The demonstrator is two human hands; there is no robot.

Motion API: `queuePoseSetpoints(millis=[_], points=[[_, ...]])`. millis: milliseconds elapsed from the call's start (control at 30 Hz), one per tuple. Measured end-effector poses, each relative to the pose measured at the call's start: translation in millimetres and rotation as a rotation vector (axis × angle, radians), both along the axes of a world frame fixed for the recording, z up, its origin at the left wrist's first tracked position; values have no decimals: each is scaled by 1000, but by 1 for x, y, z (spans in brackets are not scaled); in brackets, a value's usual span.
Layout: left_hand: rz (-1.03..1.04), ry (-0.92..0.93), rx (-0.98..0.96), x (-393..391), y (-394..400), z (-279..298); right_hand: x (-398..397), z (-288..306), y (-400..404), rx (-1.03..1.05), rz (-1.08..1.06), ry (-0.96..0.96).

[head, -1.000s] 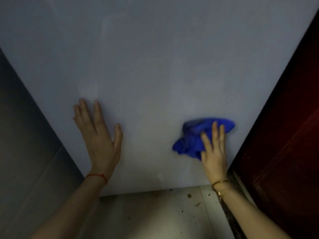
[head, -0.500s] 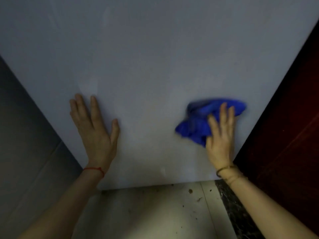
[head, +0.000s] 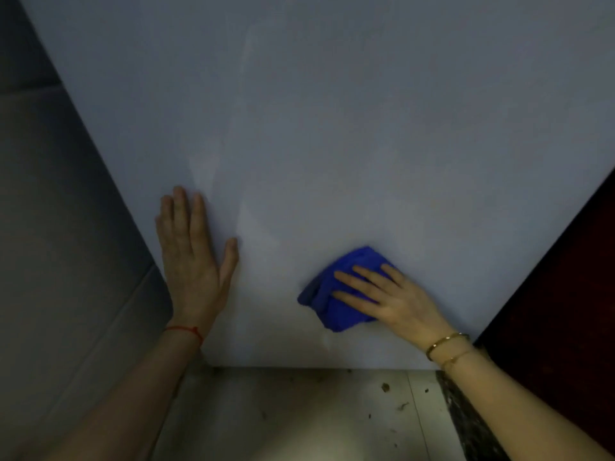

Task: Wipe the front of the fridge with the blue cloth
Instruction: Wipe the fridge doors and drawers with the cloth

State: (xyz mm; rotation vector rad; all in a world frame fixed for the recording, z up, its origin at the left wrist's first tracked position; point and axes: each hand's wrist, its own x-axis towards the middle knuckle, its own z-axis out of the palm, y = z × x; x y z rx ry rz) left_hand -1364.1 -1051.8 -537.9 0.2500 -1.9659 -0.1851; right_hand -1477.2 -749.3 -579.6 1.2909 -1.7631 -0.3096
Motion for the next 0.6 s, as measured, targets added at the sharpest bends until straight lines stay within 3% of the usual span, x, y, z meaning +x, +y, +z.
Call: queuePoseSetpoints(millis=[167, 233, 367, 400, 500, 600], points=[[9, 20, 47, 4, -13, -1, 12, 81, -64, -696, -19, -206], [8, 20, 42, 6, -16, -3, 13, 69, -79, -624, 0, -142], [23, 14, 33, 9, -24, -8, 11, -31, -46, 175, 25, -58], [13, 11, 38, 9, -25, -10, 11, -43, -36, 255, -20, -57], [2, -3, 42, 7, -28, -8, 9, -27, -32, 137, -16, -27], [-9, 2, 58, 7, -27, -9, 14, 38, -65, -286, 61, -61]])
